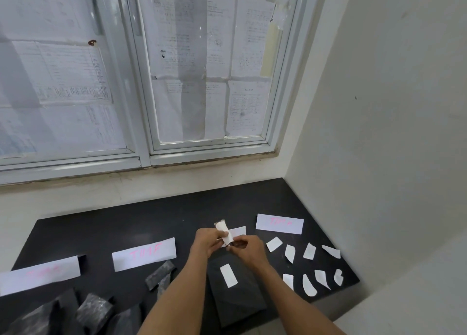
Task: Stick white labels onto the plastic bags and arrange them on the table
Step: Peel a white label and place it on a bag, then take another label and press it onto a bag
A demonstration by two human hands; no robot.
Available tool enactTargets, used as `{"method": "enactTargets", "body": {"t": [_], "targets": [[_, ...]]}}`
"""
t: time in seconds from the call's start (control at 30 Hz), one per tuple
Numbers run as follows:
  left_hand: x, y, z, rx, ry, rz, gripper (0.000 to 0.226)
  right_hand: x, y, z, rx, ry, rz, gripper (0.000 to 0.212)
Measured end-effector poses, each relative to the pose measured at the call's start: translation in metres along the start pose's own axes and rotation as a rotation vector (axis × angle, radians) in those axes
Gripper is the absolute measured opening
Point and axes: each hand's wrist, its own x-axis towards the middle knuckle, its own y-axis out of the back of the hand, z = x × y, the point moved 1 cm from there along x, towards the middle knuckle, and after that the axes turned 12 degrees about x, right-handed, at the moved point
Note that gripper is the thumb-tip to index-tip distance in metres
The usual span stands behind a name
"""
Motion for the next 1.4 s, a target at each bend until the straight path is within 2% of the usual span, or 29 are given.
{"method": "enactTargets", "body": {"t": [0.13,0.23,0.3,0.43,0.53,0.6,0.9,0.97,1.07,1.27,1.33,1.4], "targets": [[0.006,-0.008,-0.023,0.055,0.083,0.024,0.036,0.0,0.005,0.022,-0.082,-0.169,-0.165,0.041],[0.018,-0.011,-0.045,0.057,0.146,0.051,0.039,0.001,0.013,0.04,-0.219,-0.272,-0.227,0.05],[0.037,-0.012,-0.062,0.067,0.176,0.091,0.047,0.003,0.021,0.048,-0.274,-0.318,-0.219,0.048],[0.052,-0.023,-0.083,0.341,0.22,0.172,0.062,0.008,0.04,0.064,-0.289,-0.39,-0.14,0.041],[0.043,-0.029,-0.08,0.584,0.183,0.233,0.047,0.014,0.056,0.076,-0.308,-0.43,-0.1,0.039],[0.049,-0.034,-0.083,0.641,0.159,0.234,0.042,0.018,0.066,0.086,-0.331,-0.466,-0.094,0.038],[0.077,-0.047,-0.099,0.726,0.135,0.316,0.031,0.033,0.088,0.129,-0.441,-0.565,-0.161,0.028],[0.08,-0.047,-0.101,0.754,0.147,0.318,0.027,0.038,0.089,0.134,-0.47,-0.574,-0.195,0.007],[0.084,-0.045,-0.102,0.795,0.129,0.304,0.024,0.045,0.088,0.146,-0.513,-0.583,-0.218,0.031],[0.09,-0.036,-0.103,0.805,0.097,0.264,0.019,0.04,0.087,0.158,-0.573,-0.577,-0.209,0.026],[0.09,-0.031,-0.104,0.796,0.085,0.276,0.018,0.035,0.087,0.153,-0.582,-0.567,-0.2,0.02],[0.089,-0.024,-0.106,0.785,0.08,0.302,0.016,0.031,0.087,0.151,-0.595,-0.562,-0.154,0.002]]}}
